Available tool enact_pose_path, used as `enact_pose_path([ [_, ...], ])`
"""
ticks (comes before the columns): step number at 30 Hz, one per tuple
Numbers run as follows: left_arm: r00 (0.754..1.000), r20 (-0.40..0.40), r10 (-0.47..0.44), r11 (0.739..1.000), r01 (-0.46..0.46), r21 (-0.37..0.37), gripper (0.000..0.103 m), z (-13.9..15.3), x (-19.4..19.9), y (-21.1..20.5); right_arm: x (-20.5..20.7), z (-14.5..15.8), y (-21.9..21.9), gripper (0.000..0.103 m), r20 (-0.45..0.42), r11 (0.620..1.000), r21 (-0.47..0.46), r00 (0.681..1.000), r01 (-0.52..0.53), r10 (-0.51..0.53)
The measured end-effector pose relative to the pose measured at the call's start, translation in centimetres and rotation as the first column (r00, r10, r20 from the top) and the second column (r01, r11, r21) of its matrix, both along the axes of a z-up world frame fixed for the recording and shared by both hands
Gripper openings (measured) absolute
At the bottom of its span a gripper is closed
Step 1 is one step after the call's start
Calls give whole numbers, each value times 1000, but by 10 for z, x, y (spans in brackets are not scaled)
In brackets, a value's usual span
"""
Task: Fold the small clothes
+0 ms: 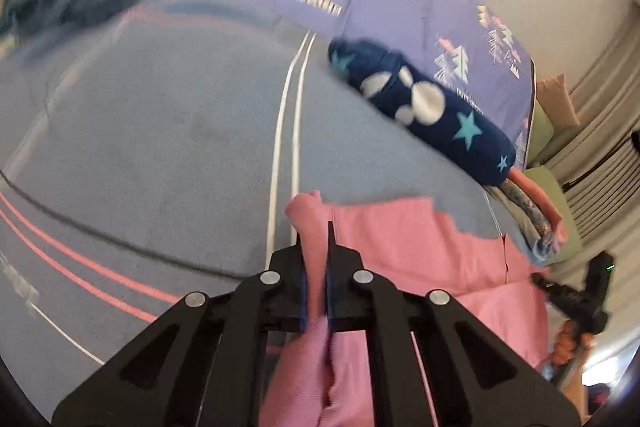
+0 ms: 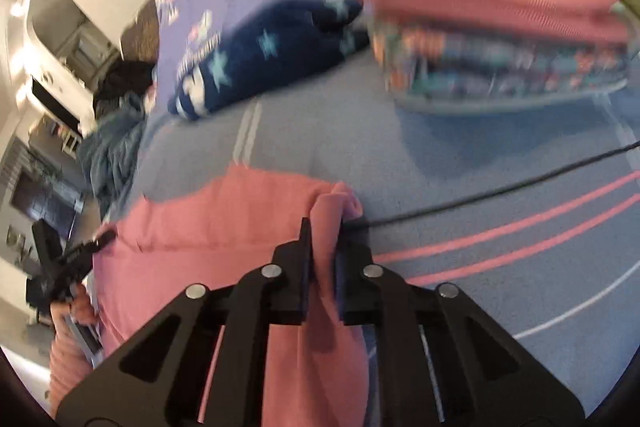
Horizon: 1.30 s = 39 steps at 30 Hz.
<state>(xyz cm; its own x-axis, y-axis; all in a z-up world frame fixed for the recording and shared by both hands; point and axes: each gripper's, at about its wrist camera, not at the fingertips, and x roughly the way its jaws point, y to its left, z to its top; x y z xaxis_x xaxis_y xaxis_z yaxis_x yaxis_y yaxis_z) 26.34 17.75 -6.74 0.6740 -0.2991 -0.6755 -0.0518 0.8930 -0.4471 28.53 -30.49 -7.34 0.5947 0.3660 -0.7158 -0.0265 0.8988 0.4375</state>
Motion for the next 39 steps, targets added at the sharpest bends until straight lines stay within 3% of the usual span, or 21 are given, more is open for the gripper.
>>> enact_pose_path([
  [6, 990, 140, 14, 998, -22, 60, 6, 59, 8, -8, 9, 57, -3, 8, 119, 999, -15, 993, 31, -29],
  [9, 986, 164, 23, 993, -42, 111, 6, 68, 24, -14, 25, 56, 1, 9, 114, 996, -75, 993, 45, -36],
  [13, 999, -3, 53, 972, -51, 229, 15, 16, 47, -14, 45, 9, 12, 16, -40, 973, -222, 996, 65, -76],
  [14, 997, -41, 65, 966, -53, 251, 27, 1, 46, -12, 42, 2, 10, 23, -45, 964, -252, 994, 81, -95],
  [15, 996, -52, 74, 967, -59, 249, 33, -4, 44, -8, 35, -3, 5, 36, -30, 962, -255, 993, 102, -113],
  [17, 995, -41, 93, 980, -84, 178, 50, -8, 27, 8, 17, -1, -6, 47, -3, 965, -228, 991, 130, -135],
  [20, 995, 8, 101, 989, -101, 112, 57, 6, -6, 30, -23, 11, -20, 48, 30, 974, -201, 995, 99, -95],
  [22, 997, 33, 63, 995, -65, 80, 61, 16, -35, 38, -51, 15, -28, 49, 39, 977, -196, 997, 79, -73],
  [26, 998, 56, -1, 997, -3, 71, 79, 19, -91, 37, -120, 18, -38, 53, 59, 983, -169, 996, 75, -66],
  [32, 997, 36, -70, 996, 68, 62, 87, -1, -167, 17, -198, 16, -33, 63, 66, 980, -175, 994, 99, -88],
  [35, 992, 40, -120, 990, 117, 84, 87, -6, -202, 2, -229, 16, -26, 63, 61, 984, -154, 995, 85, -76],
  [39, 992, 42, -120, 987, 115, 113, 87, -6, -237, -1, -263, 21, -19, 43, 99, 988, -141, 994, 69, -55],
])
